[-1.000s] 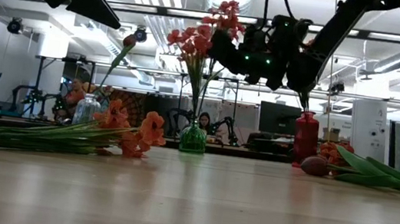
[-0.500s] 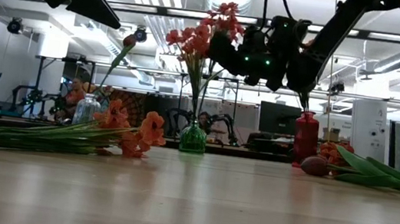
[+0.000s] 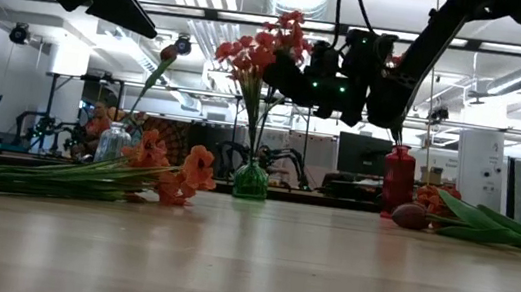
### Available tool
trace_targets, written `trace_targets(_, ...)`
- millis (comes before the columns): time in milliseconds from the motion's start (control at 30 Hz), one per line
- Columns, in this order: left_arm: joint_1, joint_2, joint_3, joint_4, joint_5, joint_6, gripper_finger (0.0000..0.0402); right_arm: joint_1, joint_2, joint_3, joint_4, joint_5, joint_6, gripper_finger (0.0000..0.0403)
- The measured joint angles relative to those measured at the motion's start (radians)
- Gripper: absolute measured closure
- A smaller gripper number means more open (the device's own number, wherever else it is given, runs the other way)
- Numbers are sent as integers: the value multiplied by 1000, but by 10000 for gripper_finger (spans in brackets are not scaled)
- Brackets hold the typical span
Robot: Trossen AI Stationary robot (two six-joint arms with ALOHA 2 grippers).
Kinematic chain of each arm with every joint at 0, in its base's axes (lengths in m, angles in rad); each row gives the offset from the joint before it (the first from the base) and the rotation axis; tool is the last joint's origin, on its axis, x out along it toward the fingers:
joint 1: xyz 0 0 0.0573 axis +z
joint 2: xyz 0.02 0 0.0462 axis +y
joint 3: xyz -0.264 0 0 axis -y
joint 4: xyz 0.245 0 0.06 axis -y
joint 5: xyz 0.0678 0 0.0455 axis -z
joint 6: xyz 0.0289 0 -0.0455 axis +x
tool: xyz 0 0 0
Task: Sort flowers into vase by color
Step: Put the red flower into the green vase
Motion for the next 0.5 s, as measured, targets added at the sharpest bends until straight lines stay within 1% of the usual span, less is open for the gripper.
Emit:
trace_targets(233, 0, 0, -1, 0, 0, 0, 212, 0, 0, 0, -10, 6, 0, 369)
trace_targets(367, 0, 0, -1, 0, 0, 0, 212, 0, 0, 0, -11, 6, 0, 349)
trace_targets(500, 0, 0, -1, 0, 0, 0, 212, 0, 0, 0, -11, 7, 2, 319)
